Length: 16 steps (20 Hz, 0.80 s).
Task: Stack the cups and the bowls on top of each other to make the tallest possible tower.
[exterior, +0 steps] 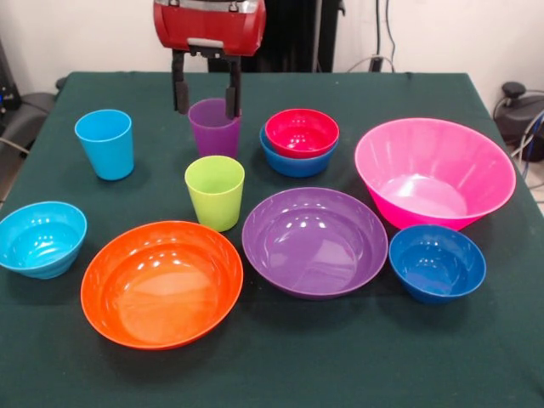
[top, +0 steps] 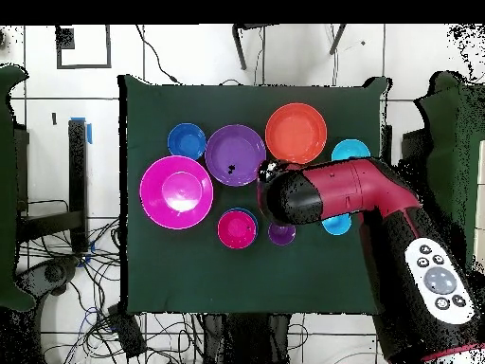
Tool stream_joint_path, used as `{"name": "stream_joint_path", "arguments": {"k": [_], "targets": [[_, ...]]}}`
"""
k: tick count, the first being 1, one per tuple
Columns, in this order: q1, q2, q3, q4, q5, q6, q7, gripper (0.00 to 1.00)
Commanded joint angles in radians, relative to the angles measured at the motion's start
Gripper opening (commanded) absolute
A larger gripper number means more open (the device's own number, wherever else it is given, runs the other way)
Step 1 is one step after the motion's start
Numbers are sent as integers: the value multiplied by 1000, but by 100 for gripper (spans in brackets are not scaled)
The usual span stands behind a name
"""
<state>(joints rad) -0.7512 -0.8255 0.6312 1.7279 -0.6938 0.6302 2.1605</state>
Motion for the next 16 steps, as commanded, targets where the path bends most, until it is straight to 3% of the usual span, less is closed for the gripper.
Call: {"name": "stream_joint_path", "arguments": {"k": [1, 16], "targets": [[60, 63, -33, -7, -129, -66, -104, 100], [133, 186, -100, -97, -221, -189, -4, 100]]}}
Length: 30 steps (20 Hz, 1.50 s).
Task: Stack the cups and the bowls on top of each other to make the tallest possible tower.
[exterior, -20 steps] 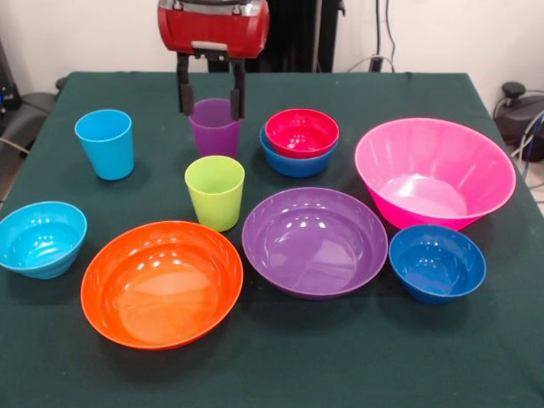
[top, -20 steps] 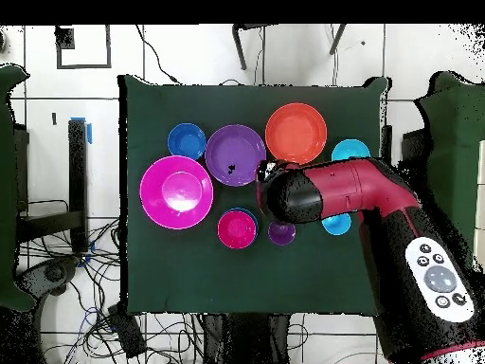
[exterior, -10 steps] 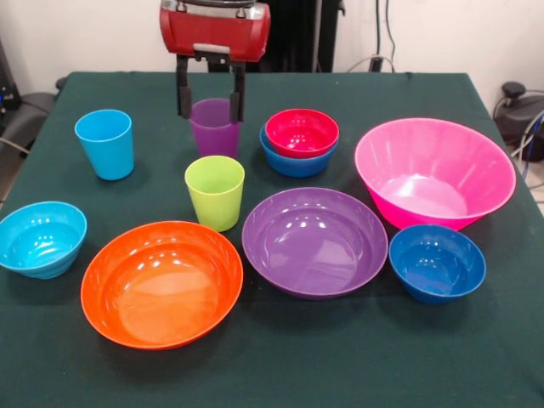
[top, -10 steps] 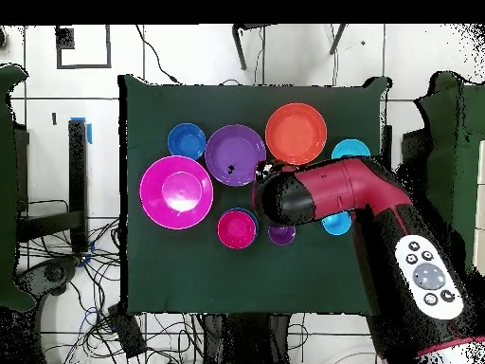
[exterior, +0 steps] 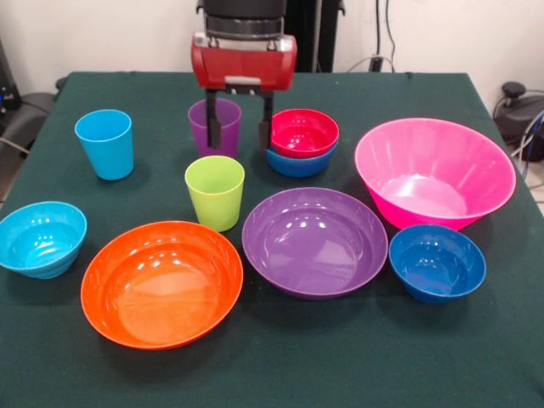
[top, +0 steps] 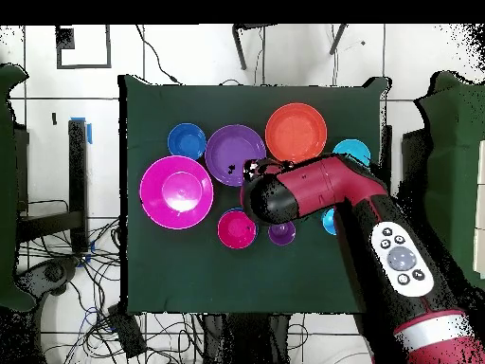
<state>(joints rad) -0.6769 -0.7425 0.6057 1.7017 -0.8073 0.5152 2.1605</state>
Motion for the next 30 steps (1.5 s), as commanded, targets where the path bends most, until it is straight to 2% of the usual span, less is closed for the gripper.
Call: {"name": "stream_joint_path", "arguments": {"k": [1, 13, 18, 24, 30], "targets": [[62, 107, -80, -75, -107, -78, 0, 100], [27, 170, -98, -134, -105, -127, -54, 100], [4, 156, -84, -113, -85, -115, -79, 100], [25, 165, -102, -117, -102, -132, -51, 100], [18, 129, -92, -74, -74, -113, -58, 100]]}}
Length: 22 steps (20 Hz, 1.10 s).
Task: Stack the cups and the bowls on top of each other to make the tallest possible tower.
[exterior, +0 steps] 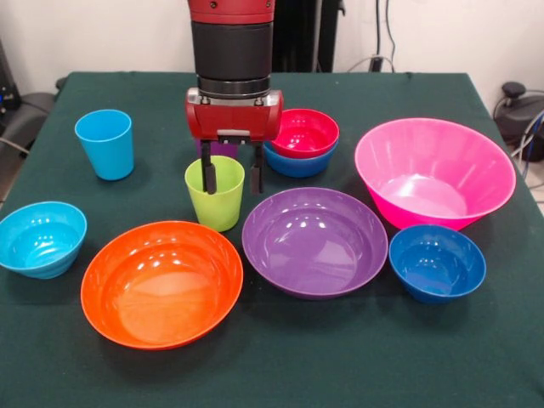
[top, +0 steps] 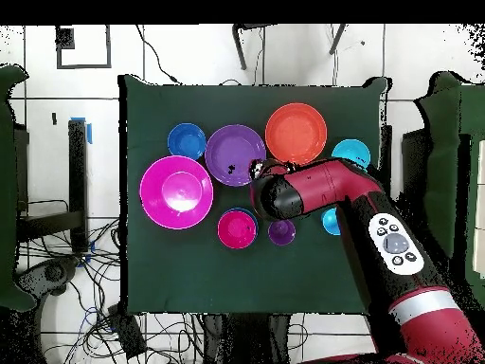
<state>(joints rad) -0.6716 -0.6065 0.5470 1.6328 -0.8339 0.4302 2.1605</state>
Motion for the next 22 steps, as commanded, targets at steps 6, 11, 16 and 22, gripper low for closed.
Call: {"name": "stream_joint_path", "arguments": {"k": [6, 11, 16, 22], "targets": [[22, -55, -42, 44, -21, -12, -26, 100], [22, -62, -42, 45, -17, -4, -28, 100], [28, -56, -54, 48, -14, -2, -9, 100], [43, -42, -75, 52, -22, -23, 19, 100]]}}
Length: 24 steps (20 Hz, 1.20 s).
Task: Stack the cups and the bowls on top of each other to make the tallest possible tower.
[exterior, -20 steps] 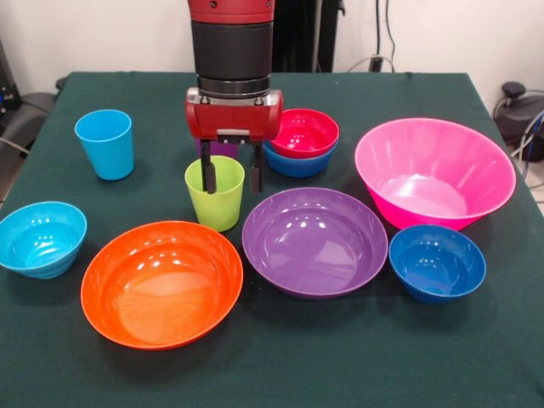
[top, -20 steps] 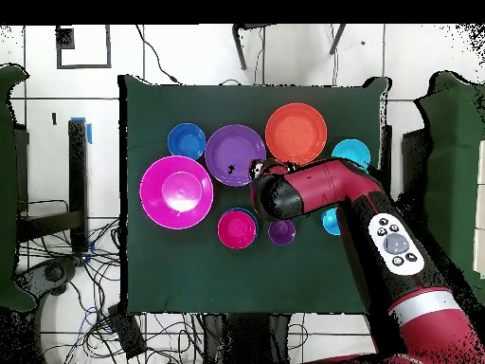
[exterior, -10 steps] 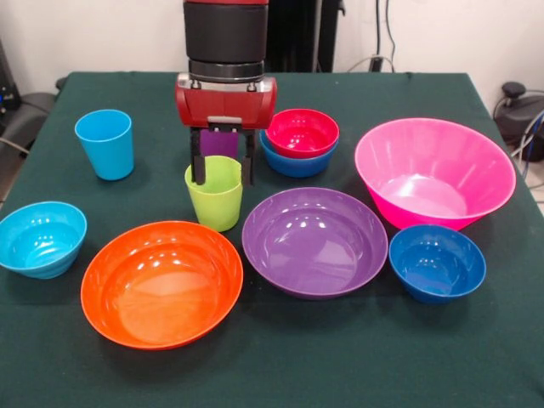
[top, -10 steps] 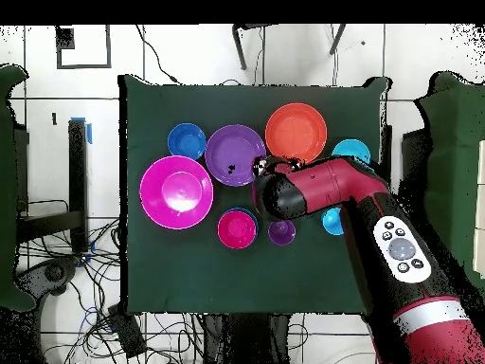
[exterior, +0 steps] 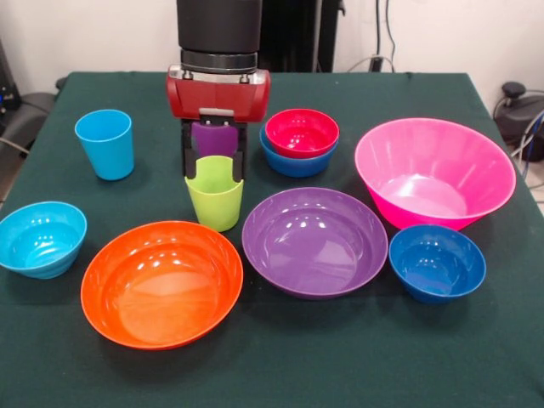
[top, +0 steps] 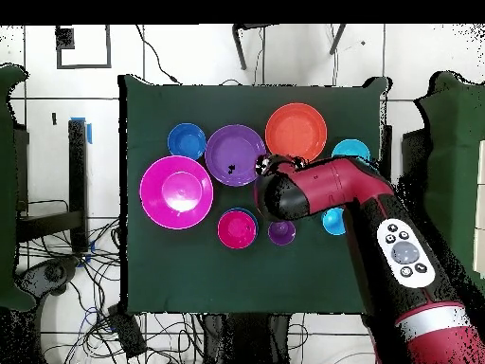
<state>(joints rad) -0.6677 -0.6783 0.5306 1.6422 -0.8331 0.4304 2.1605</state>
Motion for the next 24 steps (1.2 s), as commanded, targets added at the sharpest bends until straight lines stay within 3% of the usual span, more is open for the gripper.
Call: {"name": "stream_joint_path", "arguments": {"k": [1, 11, 24], "targets": [[44, 32, -63, 44, -24, -28, 27, 100], [98, 37, -122, 73, -4, -76, 115, 100], [113, 43, -153, 69, 41, -101, 73, 100]]}}
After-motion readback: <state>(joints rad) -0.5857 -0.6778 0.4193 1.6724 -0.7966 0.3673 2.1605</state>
